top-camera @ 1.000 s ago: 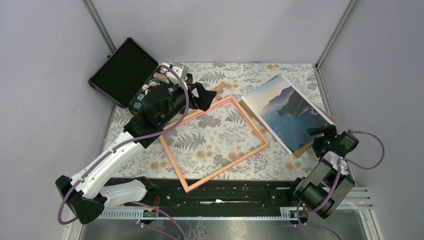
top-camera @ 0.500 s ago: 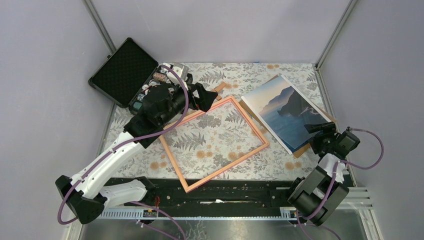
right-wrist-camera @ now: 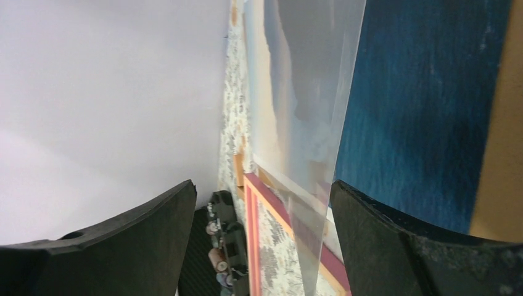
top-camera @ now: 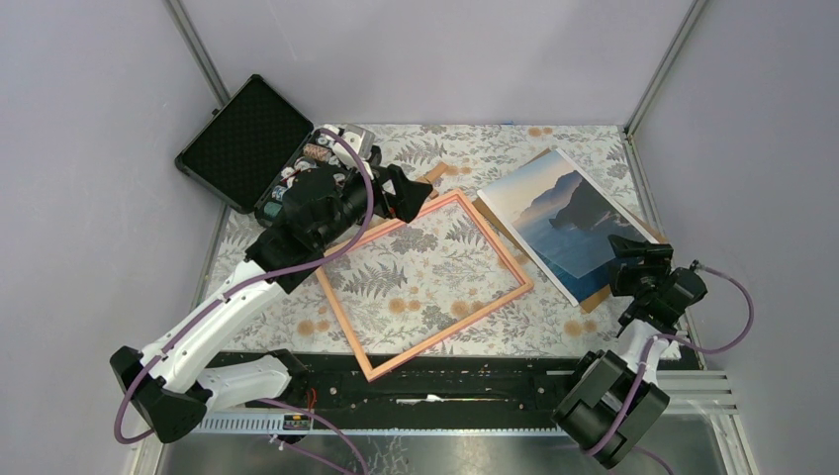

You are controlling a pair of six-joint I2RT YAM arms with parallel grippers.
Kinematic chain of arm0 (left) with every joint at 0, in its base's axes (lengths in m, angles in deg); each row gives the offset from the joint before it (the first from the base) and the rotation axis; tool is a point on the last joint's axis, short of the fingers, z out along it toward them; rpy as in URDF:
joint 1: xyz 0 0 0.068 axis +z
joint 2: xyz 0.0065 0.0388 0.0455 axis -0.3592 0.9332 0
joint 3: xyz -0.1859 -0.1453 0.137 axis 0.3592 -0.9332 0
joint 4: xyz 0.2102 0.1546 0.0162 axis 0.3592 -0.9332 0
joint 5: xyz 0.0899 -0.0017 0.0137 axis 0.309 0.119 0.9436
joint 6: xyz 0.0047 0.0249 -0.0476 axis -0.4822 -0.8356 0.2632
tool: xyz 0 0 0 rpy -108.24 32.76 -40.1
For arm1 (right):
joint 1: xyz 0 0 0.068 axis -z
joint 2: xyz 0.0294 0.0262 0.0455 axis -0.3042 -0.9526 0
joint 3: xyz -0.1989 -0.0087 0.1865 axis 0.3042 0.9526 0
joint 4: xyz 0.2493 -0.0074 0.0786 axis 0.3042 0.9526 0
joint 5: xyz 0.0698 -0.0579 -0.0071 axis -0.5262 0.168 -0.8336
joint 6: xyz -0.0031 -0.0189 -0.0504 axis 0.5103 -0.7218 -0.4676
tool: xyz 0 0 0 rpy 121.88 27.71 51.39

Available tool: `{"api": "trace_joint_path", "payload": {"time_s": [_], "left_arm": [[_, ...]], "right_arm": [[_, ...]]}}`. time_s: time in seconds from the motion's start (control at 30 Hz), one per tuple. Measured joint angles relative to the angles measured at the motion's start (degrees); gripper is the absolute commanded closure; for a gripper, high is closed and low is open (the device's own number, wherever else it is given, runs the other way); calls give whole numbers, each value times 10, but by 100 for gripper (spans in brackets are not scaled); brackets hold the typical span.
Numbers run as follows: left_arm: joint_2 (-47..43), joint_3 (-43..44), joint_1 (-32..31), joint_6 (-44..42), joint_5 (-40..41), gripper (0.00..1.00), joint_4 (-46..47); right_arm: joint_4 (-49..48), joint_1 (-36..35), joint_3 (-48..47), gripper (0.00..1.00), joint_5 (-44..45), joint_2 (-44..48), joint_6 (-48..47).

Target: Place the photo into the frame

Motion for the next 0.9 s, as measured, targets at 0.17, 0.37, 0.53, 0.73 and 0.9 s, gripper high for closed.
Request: {"api": "trace_joint_path", "payload": {"time_s": [0.17,0.37,0.53,0.73,0.9], "left_arm": [[5,0,0,2,-3,1,0],[10,0,0,7,-6,1,1],[10,0,0,10,-9,1,1],[11,0,0,12,-13,1,1],[28,0,0,27,-28,1,12]], "right_arm": [[-72,0,14,17,-12,-24,68],[-130,0,14,26,-25,-56,111],[-147,-1,14,29,-23,-60,120],[-155,-19,5,30,-14,-98,119],[-156,-28,-1,30,-13,-114,117]]}}
